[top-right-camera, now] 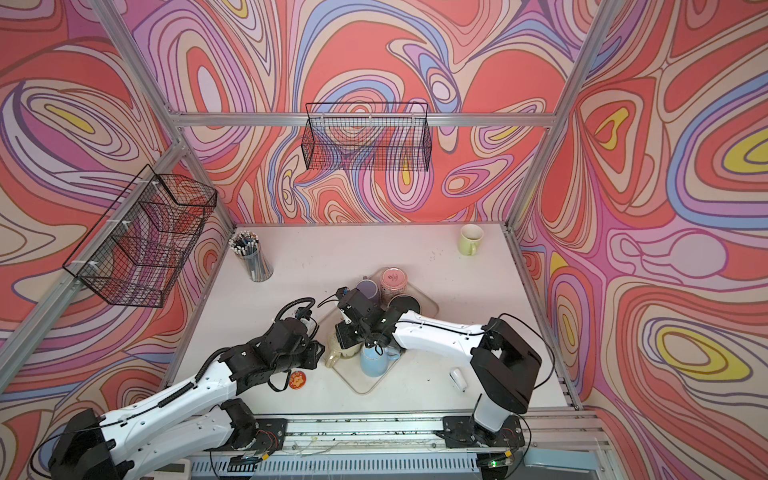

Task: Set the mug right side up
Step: 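Close the left gripper on the cream mug's handle while right gripper hovers beside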

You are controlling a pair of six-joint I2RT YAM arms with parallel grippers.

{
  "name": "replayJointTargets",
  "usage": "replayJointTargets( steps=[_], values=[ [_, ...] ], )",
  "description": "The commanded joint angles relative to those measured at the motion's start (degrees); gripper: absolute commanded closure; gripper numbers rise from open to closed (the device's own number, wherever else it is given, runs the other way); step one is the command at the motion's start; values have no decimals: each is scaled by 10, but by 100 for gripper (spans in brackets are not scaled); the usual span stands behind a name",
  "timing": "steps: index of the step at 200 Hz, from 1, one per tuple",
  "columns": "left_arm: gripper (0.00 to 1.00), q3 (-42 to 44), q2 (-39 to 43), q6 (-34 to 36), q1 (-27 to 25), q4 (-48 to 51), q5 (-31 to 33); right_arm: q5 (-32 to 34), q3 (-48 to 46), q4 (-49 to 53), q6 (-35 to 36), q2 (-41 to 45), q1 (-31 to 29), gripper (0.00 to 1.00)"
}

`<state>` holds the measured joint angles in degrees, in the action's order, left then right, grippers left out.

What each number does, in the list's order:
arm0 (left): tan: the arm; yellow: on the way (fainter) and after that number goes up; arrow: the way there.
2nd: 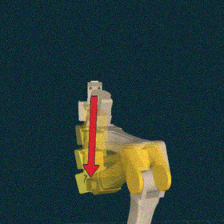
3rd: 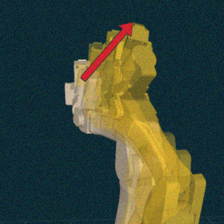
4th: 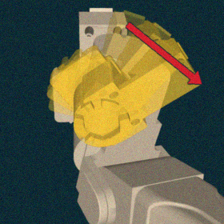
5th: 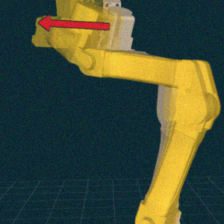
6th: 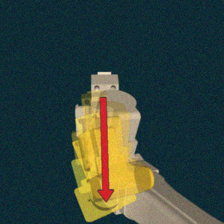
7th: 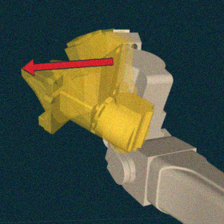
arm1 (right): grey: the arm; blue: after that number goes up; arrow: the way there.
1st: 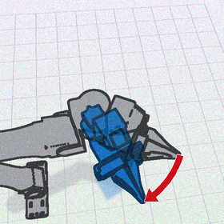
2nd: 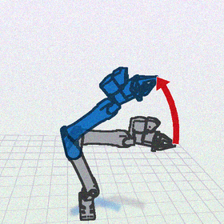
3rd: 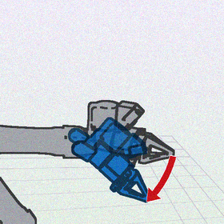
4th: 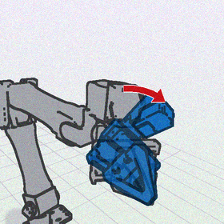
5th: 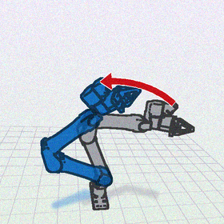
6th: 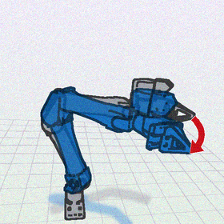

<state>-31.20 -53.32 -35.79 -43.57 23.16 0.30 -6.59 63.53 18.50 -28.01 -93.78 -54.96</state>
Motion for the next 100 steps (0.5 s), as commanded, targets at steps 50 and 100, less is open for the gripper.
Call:
replayJointTargets(
  steps=[50,100],
  values=[
    [56,-111,-26,84,-16,152,1,-35,-16,4,32,116,44,63],
    [44,-119,-80,78,-74,153,48,-45,-57,32,52,216,121,58]
  ],
)
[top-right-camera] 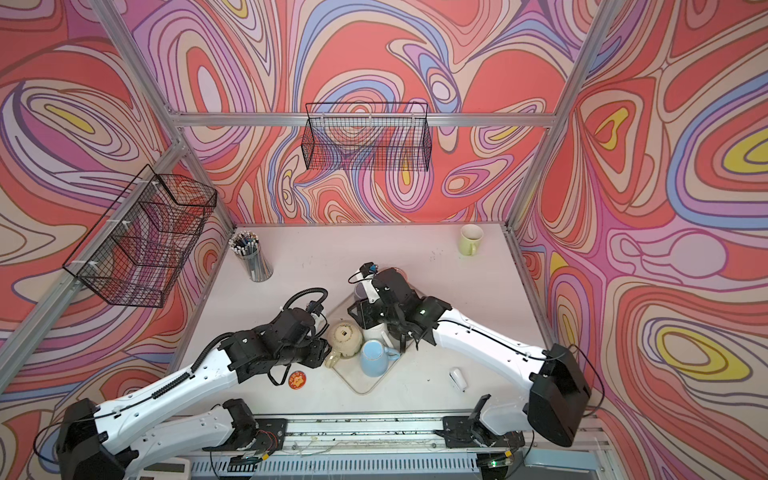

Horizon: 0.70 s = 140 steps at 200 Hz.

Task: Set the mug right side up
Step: 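Close the left gripper on the cream mug's handle while right gripper hovers beside, then lift the cream mug by its handle with the left gripper toward the far side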

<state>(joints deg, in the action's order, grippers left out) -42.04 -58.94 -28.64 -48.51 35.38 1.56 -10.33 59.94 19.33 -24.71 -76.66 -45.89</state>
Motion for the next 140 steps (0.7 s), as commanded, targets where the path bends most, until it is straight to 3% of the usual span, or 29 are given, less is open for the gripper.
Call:
replayJointTargets(
  steps=[1,52,140],
  values=[
    [43,-11,-26,6,-26,31,36,-8,-22,24,19,44,30,58],
    [42,7,-74,12,-33,-28,31,1,-58,55,26,105,93,54],
    [61,-12,-159,35,-33,-63,37,-13,-90,55,24,120,131,54]
  ],
)
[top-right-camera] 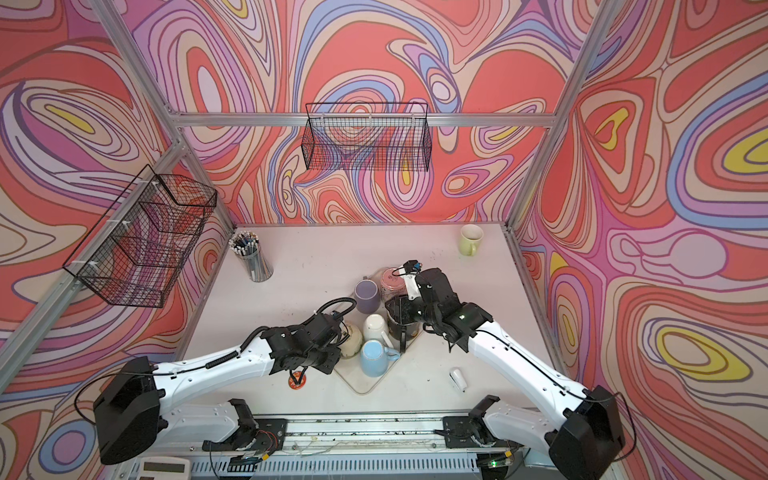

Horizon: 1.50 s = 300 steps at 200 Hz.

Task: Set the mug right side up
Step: 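Lift the cream mug by its handle with the left gripper toward the far side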

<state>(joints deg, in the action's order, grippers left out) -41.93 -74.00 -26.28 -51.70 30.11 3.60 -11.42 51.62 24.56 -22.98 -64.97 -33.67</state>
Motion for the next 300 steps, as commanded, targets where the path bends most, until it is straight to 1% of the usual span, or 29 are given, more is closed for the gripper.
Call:
replayJointTargets(
  steps=[1,16,57,103,154,190,221,235,259,281,300],
  values=[
    [61,-13,-9,12,-1,-10,17,-2,-7,3,7,3,9,54],
    [66,-11,-9,12,0,-15,18,-4,-7,3,9,0,11,54],
    [72,-13,-15,11,0,-19,23,-10,-8,-2,8,-8,14,54],
    [92,-14,-18,10,0,-22,29,-14,-15,-6,7,-5,14,54],
    [100,-22,-9,9,0,-16,42,-26,-21,-13,6,0,15,54],
    [100,-28,15,5,-1,-9,53,-35,-22,-16,7,5,14,54],
    [100,-35,54,-7,4,-8,43,-41,-23,-3,6,1,25,53],
    [100,-38,77,-13,16,-10,22,-68,-29,-10,-1,4,42,53],
    [100,-43,115,-22,46,-21,-32,-113,-36,-28,-14,12,66,53],
    [100,-60,143,-23,70,-26,-75,-154,-41,-53,-24,18,77,50],
    [100,-77,157,-25,86,-29,-103,-196,-56,-94,-44,25,81,48]
  ],
)
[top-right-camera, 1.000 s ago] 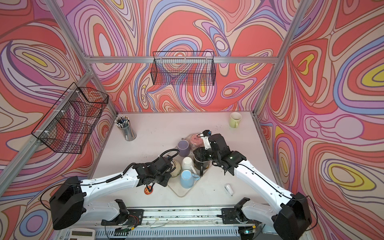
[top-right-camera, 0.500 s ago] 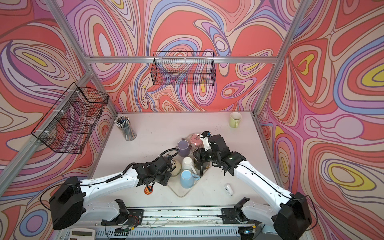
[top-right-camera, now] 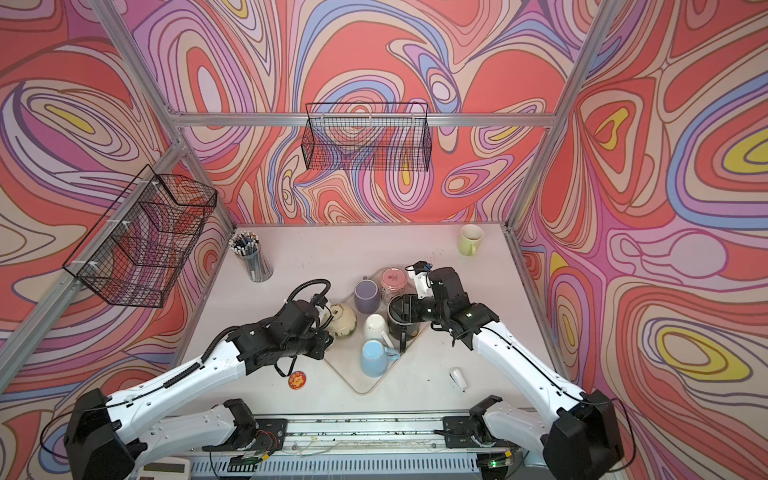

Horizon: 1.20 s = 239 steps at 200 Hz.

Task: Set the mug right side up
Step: 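Lift the cream mug by its handle with the left gripper toward the far side, then grasp the raised cream mug with the right gripper next to the left gripper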

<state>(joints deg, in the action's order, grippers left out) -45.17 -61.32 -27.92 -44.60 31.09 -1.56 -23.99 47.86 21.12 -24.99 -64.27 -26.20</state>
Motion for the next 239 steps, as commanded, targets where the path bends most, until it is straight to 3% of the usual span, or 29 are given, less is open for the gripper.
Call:
replayJointTargets(
  steps=[1,97,125,155,169,181,239],
  values=[
    [100,-45,31,-9,16,-40,-54,-73,-19,-62,-25,18,6,48],
    [100,-63,64,-80,80,-173,-146,-218,-91,-238,-91,25,44,43],
    [100,-72,60,-108,98,-218,-176,-248,-125,-331,-136,22,44,40],
    [100,-52,55,-147,119,-293,-204,-259,-152,-404,-167,13,47,37],
    [100,-40,44,-172,131,-338,-225,-250,-154,-407,-167,8,47,23],
    [100,-36,30,-192,140,-370,-243,-249,-155,-420,-173,1,47,17],
    [100,-39,-41,-252,162,-494,-296,-274,-162,-547,-231,-34,47,17]
  ],
)
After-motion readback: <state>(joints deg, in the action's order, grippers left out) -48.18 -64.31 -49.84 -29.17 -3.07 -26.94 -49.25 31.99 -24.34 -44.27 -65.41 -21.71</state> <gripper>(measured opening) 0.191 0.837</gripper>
